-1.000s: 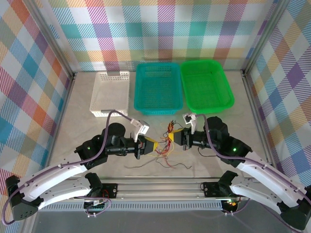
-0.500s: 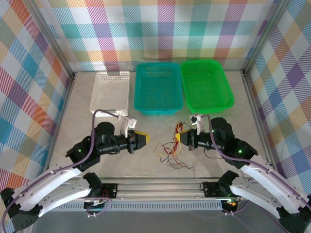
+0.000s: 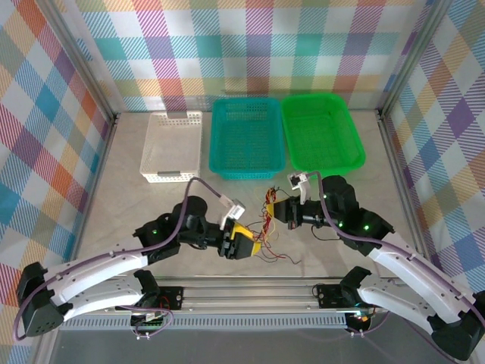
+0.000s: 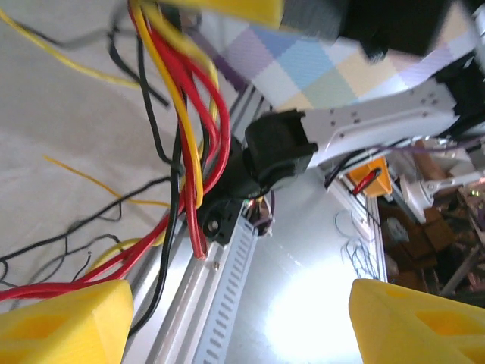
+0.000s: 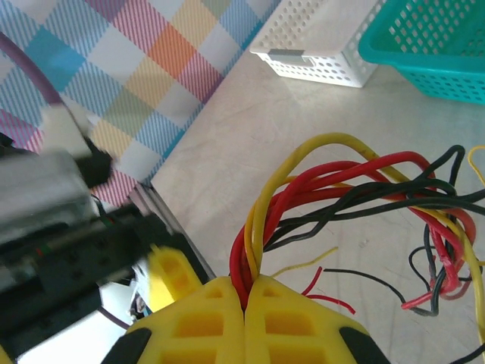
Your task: Untangle the cables
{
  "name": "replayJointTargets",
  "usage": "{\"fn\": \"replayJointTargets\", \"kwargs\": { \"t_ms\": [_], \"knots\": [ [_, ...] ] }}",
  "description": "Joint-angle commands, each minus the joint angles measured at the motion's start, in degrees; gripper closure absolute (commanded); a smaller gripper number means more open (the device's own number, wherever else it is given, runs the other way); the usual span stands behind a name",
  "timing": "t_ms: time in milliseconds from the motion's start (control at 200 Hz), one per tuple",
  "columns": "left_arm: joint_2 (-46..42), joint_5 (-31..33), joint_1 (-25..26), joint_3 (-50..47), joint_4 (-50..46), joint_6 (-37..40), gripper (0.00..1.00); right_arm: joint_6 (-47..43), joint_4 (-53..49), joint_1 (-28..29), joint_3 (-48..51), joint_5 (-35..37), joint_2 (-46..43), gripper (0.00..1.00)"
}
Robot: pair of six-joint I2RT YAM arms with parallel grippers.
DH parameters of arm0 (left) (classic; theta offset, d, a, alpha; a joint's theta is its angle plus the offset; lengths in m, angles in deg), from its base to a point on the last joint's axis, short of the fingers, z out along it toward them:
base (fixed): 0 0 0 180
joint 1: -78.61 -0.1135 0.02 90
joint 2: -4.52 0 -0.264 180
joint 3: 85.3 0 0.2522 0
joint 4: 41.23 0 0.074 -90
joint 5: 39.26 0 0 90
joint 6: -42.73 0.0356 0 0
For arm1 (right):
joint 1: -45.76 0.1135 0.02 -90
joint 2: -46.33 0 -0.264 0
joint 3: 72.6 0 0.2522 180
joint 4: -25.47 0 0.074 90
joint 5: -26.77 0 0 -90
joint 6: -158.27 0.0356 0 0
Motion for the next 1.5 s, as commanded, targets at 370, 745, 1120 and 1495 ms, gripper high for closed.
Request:
{"fn": "replayJointTargets", "kwargs": {
  "t_ms": [370,745,1120,1495],
  "knots": [
    [6.56,10.19,1.81,7.49,-5.72,5.59,0.26,2.08,4.69,-0.23,-1.31,-6.00,0.30,1.00],
    [6.01,12.74,1.65,7.27,-2.44,5.12,0.80,2.43,6.15,-0.23,1.13,-8.24,0.44,1.00],
    [1.05,14.86,-0.41,3.86,0.63,2.66,1.00,0.53,2.18,-0.24,3.97,-5.71,-2.36,0.93],
    [1.05,13.94,-2.51,2.16,4.07,-0.49,1.00,2.20,6.01,-0.23,6.62,-10.12,-3.60,0.42]
  ]
}}
